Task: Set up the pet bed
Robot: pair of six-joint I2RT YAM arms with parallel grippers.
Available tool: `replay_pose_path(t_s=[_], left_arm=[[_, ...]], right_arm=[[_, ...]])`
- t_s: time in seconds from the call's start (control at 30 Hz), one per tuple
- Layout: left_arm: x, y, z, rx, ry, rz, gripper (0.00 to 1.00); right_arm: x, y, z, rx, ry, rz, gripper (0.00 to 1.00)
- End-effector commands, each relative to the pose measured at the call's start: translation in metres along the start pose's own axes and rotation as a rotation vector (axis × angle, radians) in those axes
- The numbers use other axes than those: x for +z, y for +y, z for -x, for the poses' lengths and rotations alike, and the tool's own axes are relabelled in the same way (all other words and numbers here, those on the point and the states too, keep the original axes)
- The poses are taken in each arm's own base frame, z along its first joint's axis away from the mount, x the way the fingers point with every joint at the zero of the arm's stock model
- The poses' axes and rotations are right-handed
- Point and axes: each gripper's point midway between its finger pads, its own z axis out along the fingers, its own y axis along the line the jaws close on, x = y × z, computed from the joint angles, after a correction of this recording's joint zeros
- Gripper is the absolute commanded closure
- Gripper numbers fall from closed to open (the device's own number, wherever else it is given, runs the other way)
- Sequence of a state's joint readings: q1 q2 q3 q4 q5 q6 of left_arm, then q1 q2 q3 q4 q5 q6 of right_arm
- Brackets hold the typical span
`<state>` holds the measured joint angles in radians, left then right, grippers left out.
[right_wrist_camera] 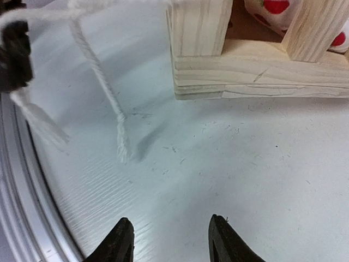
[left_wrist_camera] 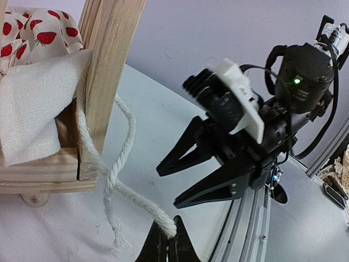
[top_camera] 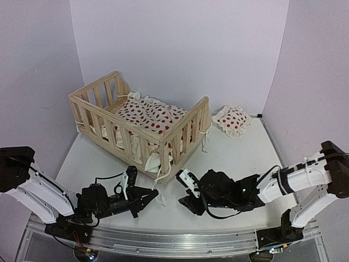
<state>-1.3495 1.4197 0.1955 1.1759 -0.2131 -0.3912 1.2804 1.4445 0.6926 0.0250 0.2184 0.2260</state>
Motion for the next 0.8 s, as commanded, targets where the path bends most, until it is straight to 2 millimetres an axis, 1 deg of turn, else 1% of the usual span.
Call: replay_pose_path(t_s=[0.0,0.1,0.17,0.2,0.3,0.4,0.5,0.57,0.67,0.77], left_arm=[[0.003,-0.003,0.009,0.002,0.007,0.016,1.0],[0.002,-0.004,0.012,0.0,0.009,0.019,1.0],[0.002,-0.004,0.013,-0.003,0.01,0.021,1.0],[0.003,-0.005,0.013,-0.004,0.01,0.021,1.0],[0.002,-0.006,0.016,-0.013,0.008,0.018,1.0],[0.003,-0.008,0.018,-0.009,0.007,0.015,1.0],[0.002,-0.008,0.02,-0.006,0.006,0.018,1.0],[0.002,-0.008,0.02,-0.005,0.004,0.018,1.0],[0.001,-0.008,0.023,-0.006,-0.002,0.017,1.0],[0.0,-0.009,0.024,-0.007,-0.006,0.016,1.0]], right_arm=[[0.015,0.012,0.066,0.017,-0.346,0.094,0.51],[0.035,0.025,0.066,0.022,-0.406,0.16,0.47],[0.049,0.025,0.065,0.035,-0.428,0.143,0.45],[0.052,0.023,0.065,0.041,-0.444,0.129,0.44],[0.054,0.02,0.068,0.064,-0.528,0.119,0.41],[0.055,0.024,0.071,0.075,-0.587,0.11,0.4],[0.061,0.029,0.071,0.073,-0.604,0.105,0.4],[0.065,0.03,0.067,0.077,-0.603,0.103,0.43],[0.07,0.026,0.065,0.085,-0.6,0.075,0.53],[0.074,0.028,0.07,0.084,-0.62,0.073,0.62]])
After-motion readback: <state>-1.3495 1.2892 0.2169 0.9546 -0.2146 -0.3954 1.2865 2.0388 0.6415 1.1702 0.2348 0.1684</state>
